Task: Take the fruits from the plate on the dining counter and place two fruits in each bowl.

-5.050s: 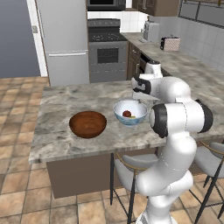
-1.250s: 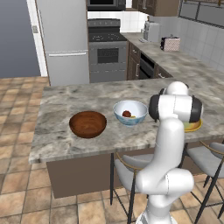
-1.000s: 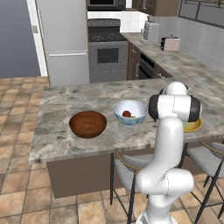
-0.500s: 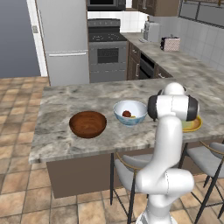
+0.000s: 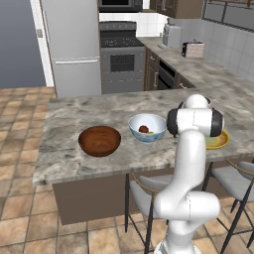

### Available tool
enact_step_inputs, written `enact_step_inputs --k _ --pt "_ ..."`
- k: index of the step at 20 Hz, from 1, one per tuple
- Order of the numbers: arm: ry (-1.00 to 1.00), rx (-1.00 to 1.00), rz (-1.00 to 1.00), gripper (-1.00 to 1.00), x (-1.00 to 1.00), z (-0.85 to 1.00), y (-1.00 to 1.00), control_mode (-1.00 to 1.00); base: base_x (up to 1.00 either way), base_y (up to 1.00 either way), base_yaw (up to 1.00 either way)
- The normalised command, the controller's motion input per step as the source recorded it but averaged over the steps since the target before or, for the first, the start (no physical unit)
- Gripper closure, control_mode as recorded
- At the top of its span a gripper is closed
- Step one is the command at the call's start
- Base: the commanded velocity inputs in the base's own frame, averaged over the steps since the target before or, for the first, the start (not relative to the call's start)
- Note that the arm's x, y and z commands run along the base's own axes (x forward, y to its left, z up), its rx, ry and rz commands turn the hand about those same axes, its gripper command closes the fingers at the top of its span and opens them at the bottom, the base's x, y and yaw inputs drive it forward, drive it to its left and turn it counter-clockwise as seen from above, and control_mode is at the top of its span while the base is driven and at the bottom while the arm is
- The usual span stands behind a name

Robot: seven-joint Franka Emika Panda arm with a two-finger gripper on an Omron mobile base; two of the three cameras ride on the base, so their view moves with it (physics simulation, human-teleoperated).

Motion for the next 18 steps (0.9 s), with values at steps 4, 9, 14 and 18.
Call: enact_step_inputs --k 4,9,14,18 --pt "0.0 0.0 0.0 1.0 0.0 -0.13 -0.02 -1.0 0.0 0.0 0.0" --pt "-0.01 0.0 0.0 1.0 -0.07 0.22 -0.07 -1.0 0.0 0.0 0.0" --pt "0.0 0.0 0.0 1.0 -0.16 0.69 0.02 -1.0 0.0 0.0 0.0" --pt "0.02 0.0 0.0 1.0 -0.29 0.54 0.16 -1.0 0.0 0.0 0.0"
